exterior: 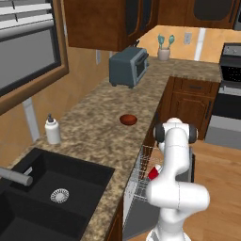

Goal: Pick up the cup and bowl from the counter, place them in the dishwasher, and close the dishwasher door.

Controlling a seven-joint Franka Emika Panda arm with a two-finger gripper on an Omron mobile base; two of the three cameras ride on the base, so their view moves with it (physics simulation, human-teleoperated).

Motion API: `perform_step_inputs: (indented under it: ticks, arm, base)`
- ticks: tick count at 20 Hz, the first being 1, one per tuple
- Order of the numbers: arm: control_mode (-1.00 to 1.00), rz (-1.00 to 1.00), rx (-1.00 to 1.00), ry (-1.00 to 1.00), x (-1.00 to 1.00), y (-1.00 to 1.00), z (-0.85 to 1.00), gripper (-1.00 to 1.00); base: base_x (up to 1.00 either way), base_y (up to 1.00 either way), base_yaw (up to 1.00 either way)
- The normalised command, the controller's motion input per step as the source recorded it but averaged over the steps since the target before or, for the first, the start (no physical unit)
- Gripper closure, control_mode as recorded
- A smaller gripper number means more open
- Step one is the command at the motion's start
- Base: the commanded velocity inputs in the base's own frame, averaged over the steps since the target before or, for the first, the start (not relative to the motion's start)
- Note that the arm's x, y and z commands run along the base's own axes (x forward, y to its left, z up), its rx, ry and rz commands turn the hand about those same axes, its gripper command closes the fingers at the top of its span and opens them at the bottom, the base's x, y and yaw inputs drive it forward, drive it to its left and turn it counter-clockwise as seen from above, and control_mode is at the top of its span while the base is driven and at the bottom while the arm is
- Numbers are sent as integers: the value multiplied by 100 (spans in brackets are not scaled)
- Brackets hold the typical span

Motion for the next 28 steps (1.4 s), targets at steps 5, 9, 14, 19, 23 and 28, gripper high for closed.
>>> perform_step_inputs:
  ticks: [5,9,14,19,23,28]
  arm:
    - [-100,0,-1,0,-12,4,40,-100]
    - [-100,0,-9,0,8,29,66,-100]
    - [-100,0,-2,6,-1,12,100,-100]
    - [-100,0,0,5,-12,0,100,-100]
    - [-100,-4,0,8,-36,0,100,-100]
    - [-100,-33,0,9,-42,15,88,-100]
  base:
    - [0,0,0]
    - [0,0,0]
    - [0,0,0]
    - [0,0,0]
    - [0,0,0]
    - [0,0,0]
